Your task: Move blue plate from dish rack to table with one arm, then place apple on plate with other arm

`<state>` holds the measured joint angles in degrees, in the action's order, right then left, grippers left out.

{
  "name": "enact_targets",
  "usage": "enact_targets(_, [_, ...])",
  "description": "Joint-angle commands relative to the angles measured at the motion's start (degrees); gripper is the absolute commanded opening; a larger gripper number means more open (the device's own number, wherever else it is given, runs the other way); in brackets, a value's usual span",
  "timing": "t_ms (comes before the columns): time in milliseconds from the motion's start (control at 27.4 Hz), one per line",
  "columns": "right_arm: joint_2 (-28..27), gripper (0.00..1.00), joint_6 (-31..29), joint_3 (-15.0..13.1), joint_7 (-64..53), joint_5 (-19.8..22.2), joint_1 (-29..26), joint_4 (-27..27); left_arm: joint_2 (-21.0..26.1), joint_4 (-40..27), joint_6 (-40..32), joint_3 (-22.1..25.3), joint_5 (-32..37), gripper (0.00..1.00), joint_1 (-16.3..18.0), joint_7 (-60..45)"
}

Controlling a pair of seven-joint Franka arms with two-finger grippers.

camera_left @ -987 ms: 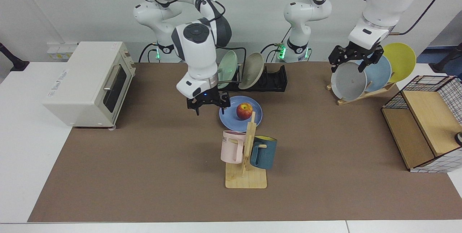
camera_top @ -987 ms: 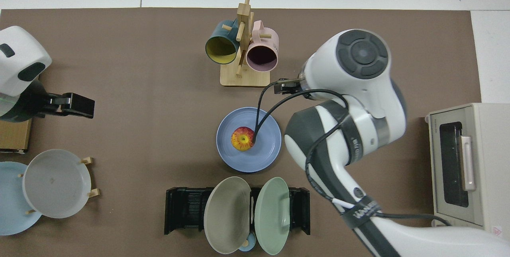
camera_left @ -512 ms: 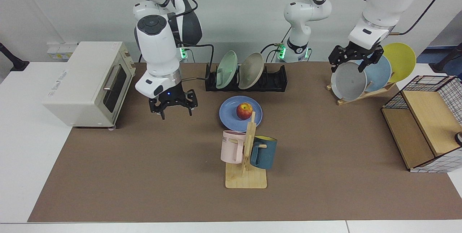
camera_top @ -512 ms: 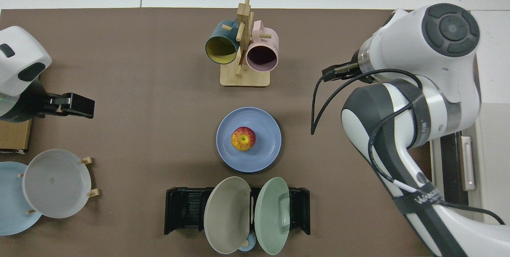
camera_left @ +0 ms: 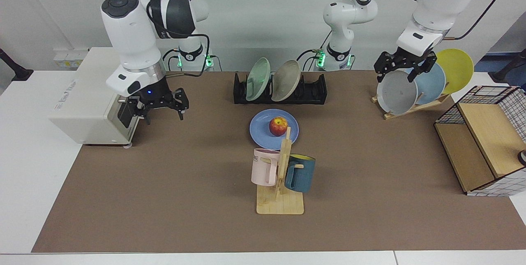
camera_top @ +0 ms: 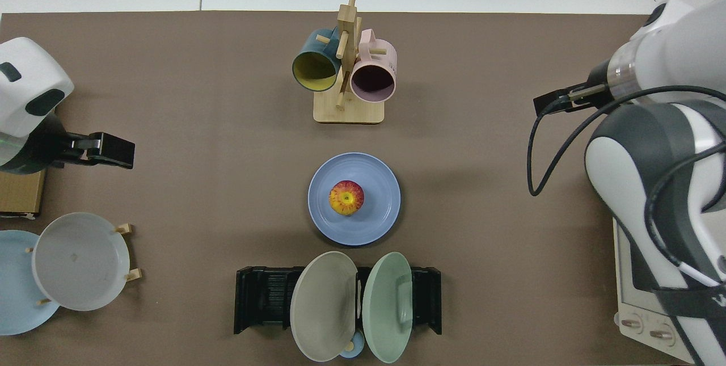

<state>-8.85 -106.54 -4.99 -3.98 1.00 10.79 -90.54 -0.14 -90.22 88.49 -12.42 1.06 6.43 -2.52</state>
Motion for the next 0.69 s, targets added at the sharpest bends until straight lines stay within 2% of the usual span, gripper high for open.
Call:
enact_targets(0, [3.31, 1.0, 2.47, 1.03, -2.35, -1.0, -3.05, -1.4, -0.3, 0.75, -1.31, -0.32, -0.44, 1.0, 0.6, -0.38])
enact_targets(256, [6.91, 1.0, 5.19, 0.86, -1.74, -0.91, -4.55, -1.4, -0.3, 0.75, -1.31, -0.32, -0.44, 1.0, 0.6, -0.38])
enact_targets(658, [7.8, 1.0, 7.57, 0.86, -1.91, -0.83, -6.04, -1.57, -0.3, 0.75, -1.31, -0.32, -0.44, 1.0, 0.6, -0.38])
